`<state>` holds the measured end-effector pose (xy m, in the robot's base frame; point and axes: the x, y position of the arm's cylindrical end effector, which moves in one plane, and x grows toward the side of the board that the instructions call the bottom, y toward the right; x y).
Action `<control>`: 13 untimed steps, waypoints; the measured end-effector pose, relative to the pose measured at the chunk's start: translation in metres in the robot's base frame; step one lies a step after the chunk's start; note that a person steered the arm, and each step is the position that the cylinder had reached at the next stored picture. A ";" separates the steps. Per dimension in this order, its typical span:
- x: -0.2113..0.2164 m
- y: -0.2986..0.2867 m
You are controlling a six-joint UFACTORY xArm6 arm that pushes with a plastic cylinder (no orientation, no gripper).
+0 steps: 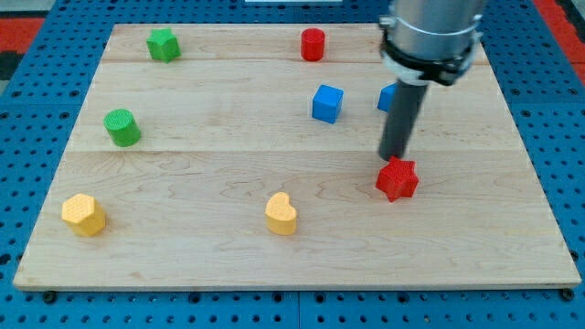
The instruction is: Push blue triangle to the top right of the board
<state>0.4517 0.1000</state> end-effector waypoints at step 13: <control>-0.166 0.078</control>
<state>0.2853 0.1781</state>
